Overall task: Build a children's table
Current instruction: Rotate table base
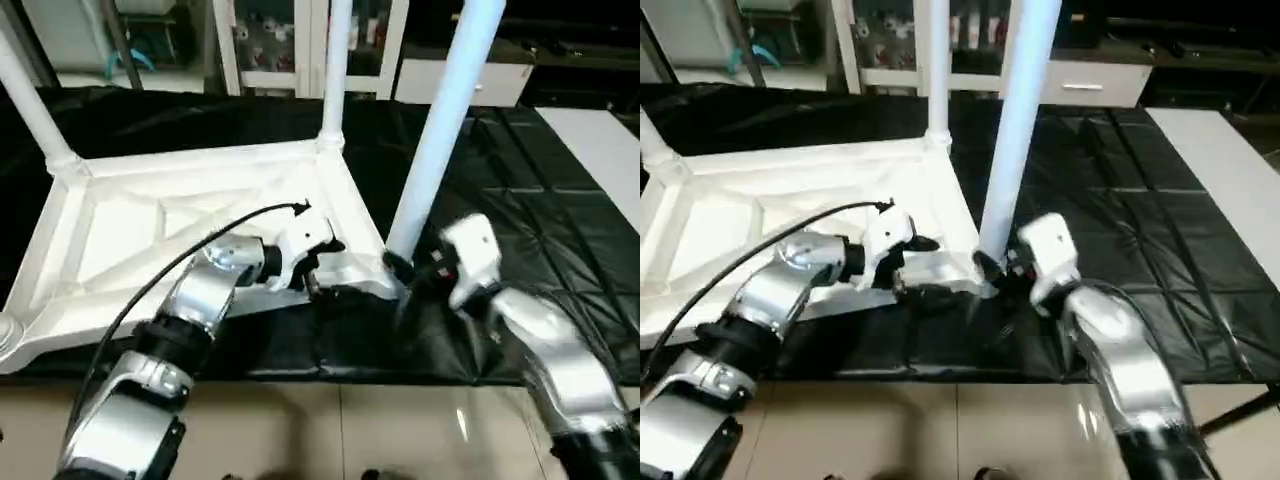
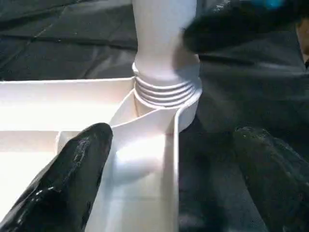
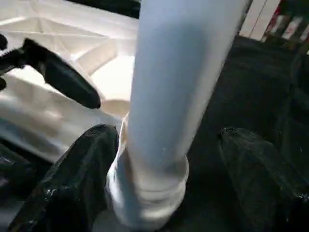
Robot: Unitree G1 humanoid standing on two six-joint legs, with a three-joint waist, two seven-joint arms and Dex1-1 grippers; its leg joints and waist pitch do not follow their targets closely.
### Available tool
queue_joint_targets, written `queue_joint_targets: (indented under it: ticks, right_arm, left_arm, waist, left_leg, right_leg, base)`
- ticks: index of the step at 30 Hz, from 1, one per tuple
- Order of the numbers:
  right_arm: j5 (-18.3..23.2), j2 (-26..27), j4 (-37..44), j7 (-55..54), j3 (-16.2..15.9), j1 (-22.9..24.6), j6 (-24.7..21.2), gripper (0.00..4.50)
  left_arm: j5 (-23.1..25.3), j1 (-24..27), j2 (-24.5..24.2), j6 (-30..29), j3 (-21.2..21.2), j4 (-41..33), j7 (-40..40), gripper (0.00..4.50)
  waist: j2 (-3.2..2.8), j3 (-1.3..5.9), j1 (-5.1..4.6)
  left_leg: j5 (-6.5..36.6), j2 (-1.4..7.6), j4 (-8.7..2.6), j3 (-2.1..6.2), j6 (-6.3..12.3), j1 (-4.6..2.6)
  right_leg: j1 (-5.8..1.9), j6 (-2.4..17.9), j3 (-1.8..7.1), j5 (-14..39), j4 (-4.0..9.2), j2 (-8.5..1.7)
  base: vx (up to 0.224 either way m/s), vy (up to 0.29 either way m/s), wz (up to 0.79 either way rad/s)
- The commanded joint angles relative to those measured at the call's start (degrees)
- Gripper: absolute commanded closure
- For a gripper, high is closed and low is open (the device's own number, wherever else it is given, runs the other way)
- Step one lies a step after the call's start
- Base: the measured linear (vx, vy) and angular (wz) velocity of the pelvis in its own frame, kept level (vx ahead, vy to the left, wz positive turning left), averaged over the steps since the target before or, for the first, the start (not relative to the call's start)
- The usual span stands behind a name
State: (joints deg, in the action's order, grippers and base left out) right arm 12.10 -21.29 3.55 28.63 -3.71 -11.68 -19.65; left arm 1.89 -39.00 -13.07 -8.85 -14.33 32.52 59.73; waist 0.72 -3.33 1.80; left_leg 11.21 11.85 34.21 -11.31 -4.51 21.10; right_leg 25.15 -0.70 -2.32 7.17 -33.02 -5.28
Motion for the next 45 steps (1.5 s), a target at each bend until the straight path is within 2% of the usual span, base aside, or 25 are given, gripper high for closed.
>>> queue_joint_targets:
  ticks: [1, 2, 4, 6, 7, 8, 9, 11, 18, 19, 20, 21, 22, 27, 28, 30, 31, 32, 35, 38, 42, 43, 45]
  right_arm:
    - [1.41, -1.64, 3.29, 0.99, 2.17, 0.86, -1.85, 0.79]
    - [1.45, -1.75, 3.41, 1.07, 2.22, 0.96, -1.93, 0.79]
    - [1.87, -3.50, 4.96, 2.40, 2.83, 2.42, -3.22, 0.79]
    - [1.89, -3.91, 5.31, 2.71, 2.84, 2.71, -3.50, 0.79]
    - [2.15, -4.82, 6.13, 3.34, 2.94, 3.31, -4.16, 0.79]
    - [2.37, -5.64, 6.85, 3.71, 3.07, 3.78, -4.85, 0.79]
    - [2.46, -6.20, 7.34, 3.96, 3.18, 4.08, -5.33, 0.79]
    - [2.62, -6.88, 8.02, 4.38, 3.35, 4.43, -6.17, 0.79]
    - [2.69, -8.77, 8.19, 5.43, 3.85, 4.40, -8.08, 0.79]
    - [2.70, -8.77, 8.16, 5.42, 3.79, 4.29, -8.17, 0.79]
    - [2.76, -8.87, 8.22, 5.37, 3.68, 4.22, -8.33, 0.79]
    - [2.74, -8.91, 8.18, 5.32, 3.56, 4.09, -8.42, 0.79]
    - [2.73, -8.90, 8.06, 5.27, 3.47, 3.92, -8.50, 0.79]
    - [2.33, -8.74, 7.65, 5.05, 3.54, 3.30, -8.93, 0.79]
    - [2.31, -8.59, 7.56, 4.87, 3.68, 3.20, -9.09, 0.79]
    - [2.38, -8.20, 7.44, 4.62, 3.94, 3.15, -9.22, 0.79]
    - [2.47, -8.01, 7.41, 4.57, 4.02, 3.15, -9.20, 0.79]
    - [2.60, -7.66, 7.35, 4.33, 4.19, 3.13, -9.08, 0.79]
    - [2.87, -6.87, 7.24, 3.71, 4.59, 3.08, -8.77, 0.79]
    - [3.42, -6.21, 6.95, 3.59, 5.03, 2.98, -8.66, 0.79]
    - [3.22, -6.06, 6.51, 3.30, 5.20, 2.92, -8.47, 0.79]
    - [2.70, -6.31, 6.37, 3.28, 4.89, 2.93, -8.29, 0.79]
    - [2.47, -6.66, 6.40, 3.82, 4.45, 3.12, -8.57, 0.79]
  left_arm:
    - [-0.66, 0.09, 0.86, -0.41, 0.58, 0.12, -0.26, 0.05]
    - [-0.64, 0.06, 0.93, -0.42, 0.60, 0.24, -0.42, 0.05]
    - [0.09, -0.53, 1.71, -1.03, 0.61, 2.41, -2.46, 0.05]
    - [0.49, -0.64, 1.62, -1.14, 0.30, 2.80, -2.81, 0.05]
    - [1.24, -0.87, 1.57, -2.28, -0.04, 3.31, -4.19, 0.20]
    - [1.53, -1.06, 1.70, -4.38, 0.09, 3.57, -5.67, 0.20]
    - [1.82, -1.13, 1.65, -5.41, 0.05, 3.60, -6.50, 0.20]
    - [2.24, -0.85, 1.03, -6.54, -0.63, 2.99, -6.03, 0.47]
    - [1.93, 0.92, -0.87, -12.60, -0.95, -1.96, -4.91, 0.90]
    - [1.98, 1.05, -1.03, -12.38, -1.15, -2.36, -4.74, 0.97]
    - [2.08, 1.23, -1.25, -12.42, -1.54, -2.93, -4.52, 1.03]
    - [2.47, 1.42, -1.57, -11.68, -2.16, -3.40, -4.16, 1.03]
    - [2.81, 1.56, -1.79, -11.01, -2.62, -3.73, -3.97, 1.29]
    - [3.76, 2.48, -2.70, -10.53, -4.64, -5.79, -2.60, 1.43]
    - [3.71, 2.73, -2.80, -10.95, -5.03, -6.29, -2.28, 1.72]
    - [3.76, 2.97, -2.76, -11.13, -5.36, -6.56, -2.33, 1.80]
    - [3.85, 2.98, -2.73, -11.10, -5.54, -6.43, -2.43, 1.86]
    - [3.95, 2.93, -2.72, -10.92, -5.71, -6.13, -2.60, 2.12]
    - [4.15, 2.75, -2.61, -10.44, -6.01, -5.19, -2.80, 2.27]
    - [3.31, 2.57, -2.13, -10.92, -5.74, -4.22, -2.40, 2.61]
    - [2.84, 2.38, -1.95, -11.28, -6.10, -3.11, -0.92, 2.74]
    - [2.87, 2.37, -1.93, -11.17, -6.20, -2.91, -0.81, 3.03]
    - [2.71, 2.29, -1.84, -11.13, -6.37, -2.47, -0.20, 3.12]
  waist:
    - [0.59, 3.49, 0.04]
    - [0.61, 3.52, 0.02]
    - [0.06, 3.35, -0.10]
    - [0.39, 3.38, -0.13]
    - [0.44, 3.39, -0.24]
    - [0.03, 3.40, -0.24]
    - [0.24, 3.35, -0.36]
    - [0.32, 3.31, -0.29]
    - [0.17, 3.16, -0.30]
    - [0.59, 3.14, -0.34]
    - [0.39, 3.14, -0.23]
    - [0.48, 3.16, -0.22]
    - [0.40, 3.17, -0.18]
    - [0.38, 3.21, -0.24]
    - [0.33, 3.20, -0.24]
    - [0.22, 3.18, -0.24]
    - [0.32, 3.22, -0.26]
    - [0.22, 3.25, -0.22]
    - [0.22, 3.30, -0.27]
    - [0.21, 3.31, -0.25]
    - [0.15, 3.39, -0.19]
    - [0.10, 3.44, -0.19]
    - [0.13, 3.48, -0.22]
  left_leg:
    - [14.41, 0.63, -4.39, 0.25, 3.42, -0.22]
    - [14.53, 0.61, -4.39, 0.25, 3.46, -0.23]
    - [15.84, 0.58, -4.44, 0.27, 2.99, -0.37]
    - [16.28, 0.46, -4.43, 0.31, 2.93, -0.18]
    - [16.22, 0.43, -4.48, 0.42, 2.95, -0.03]
    - [16.24, 0.50, -4.50, 0.46, 2.78, -0.12]
    - [16.45, 0.61, -4.44, 0.40, 2.85, -0.29]
    - [15.87, 0.44, -4.41, 0.37, 3.20, -0.11]
    - [16.03, 0.62, -4.50, 0.42, 3.10, -0.22]
    - [16.23, 0.54, -4.45, 0.37, 3.16, -0.18]
    - [16.21, 0.61, -4.51, 0.46, 3.10, -0.23]
    - [15.89, 0.64, -4.52, 0.47, 3.12, -0.16]
    - [15.85, 0.66, -4.55, 0.50, 3.12, -0.15]
    - [15.61, 0.71, -4.56, 0.47, 2.85, -0.16]
    - [15.63, 0.69, -4.56, 0.45, 2.81, -0.17]
    - [15.90, 0.67, -4.60, 0.47, 2.62, -0.20]
    - [15.92, 0.63, -4.55, 0.44, 2.55, -0.16]
    - [15.90, 0.61, -4.55, 0.44, 2.51, -0.19]
    - [15.81, 0.62, -4.57, 0.47, 2.39, -0.18]
    - [16.01, 0.60, -4.58, 0.45, 2.27, -0.21]
    - [16.07, 0.56, -4.56, 0.46, 2.28, -0.21]
    - [16.06, 0.55, -4.56, 0.46, 2.17, -0.27]
    - [15.92, 0.57, -4.54, 0.46, 2.15, -0.23]
  right_leg:
    - [-3.27, 10.09, 1.36, 20.03, 3.84, -1.44]
    - [-3.25, 9.95, 1.34, 20.22, 3.90, -1.42]
    - [-3.07, 9.73, 1.30, 20.73, 4.11, -1.29]
    - [-3.22, 9.21, 1.25, 21.71, 4.24, -1.36]
    - [-3.28, 8.92, 1.20, 22.24, 4.24, -1.38]
    - [-3.27, 8.97, 1.21, 22.00, 4.17, -1.41]
    - [-3.12, 9.15, 1.22, 21.50, 4.24, -1.25]
    - [-3.20, 9.14, 1.20, 21.55, 4.28, -1.24]
    - [-3.04, 9.87, 1.22, 21.78, 4.27, -1.37]
    - [-3.01, 9.54, 1.17, 22.53, 4.39, -1.32]
    - [-3.02, 9.54, 1.19, 22.75, 4.32, -1.42]
    - [-3.03, 9.42, 1.21, 22.73, 4.28, -1.43]
    - [-3.00, 9.19, 1.23, 22.86, 4.35, -1.45]
    - [-2.99, 9.16, 1.28, 22.26, 4.24, -1.46]
    - [-2.98, 9.21, 1.28, 22.22, 4.24, -1.45]
    - [-2.96, 9.12, 1.26, 22.62, 4.28, -1.45]
    - [-2.99, 9.00, 1.26, 22.60, 4.31, -1.43]
    - [-2.98, 8.96, 1.27, 22.61, 4.29, -1.44]
    - [-2.98, 9.12, 1.24, 22.02, 4.25, -1.39]
    - [-3.02, 9.25, 1.25, 21.89, 4.26, -1.39]
    - [-3.07, 9.25, 1.24, 22.20, 4.28, -1.42]
    - [-3.04, 9.20, 1.24, 22.39, 4.30, -1.42]
    - [-3.09, 9.35, 1.25, 21.90, 4.24, -1.41]
  base:
    - [0.000, 0.000, 0.00]
    - [0.000, 0.000, 0.00]
    - [0.000, 0.000, 0.00]
    - [0.000, 0.000, 0.00]
    - [0.000, 0.000, 0.00]
    - [0.000, 0.000, 0.00]
    - [0.000, 0.000, 0.00]
    - [0.000, 0.000, 0.00]
    - [0.000, 0.000, 0.00]
    - [0.000, 0.000, 0.00]
    - [0.000, 0.000, 0.00]
    - [0.000, 0.000, 0.00]
    - [0.000, 0.000, 0.00]
    - [0.000, 0.000, 0.00]
    - [0.000, 0.000, 0.00]
    - [0.000, 0.000, 0.00]
    - [0.000, 0.000, 0.00]
    - [0.000, 0.000, 0.00]
    - [0.000, 0.000, 0.00]
    - [0.000, 0.000, 0.00]
    - [0.000, 0.000, 0.00]
    - [0.000, 0.000, 0.00]
    - [0.000, 0.000, 0.00]
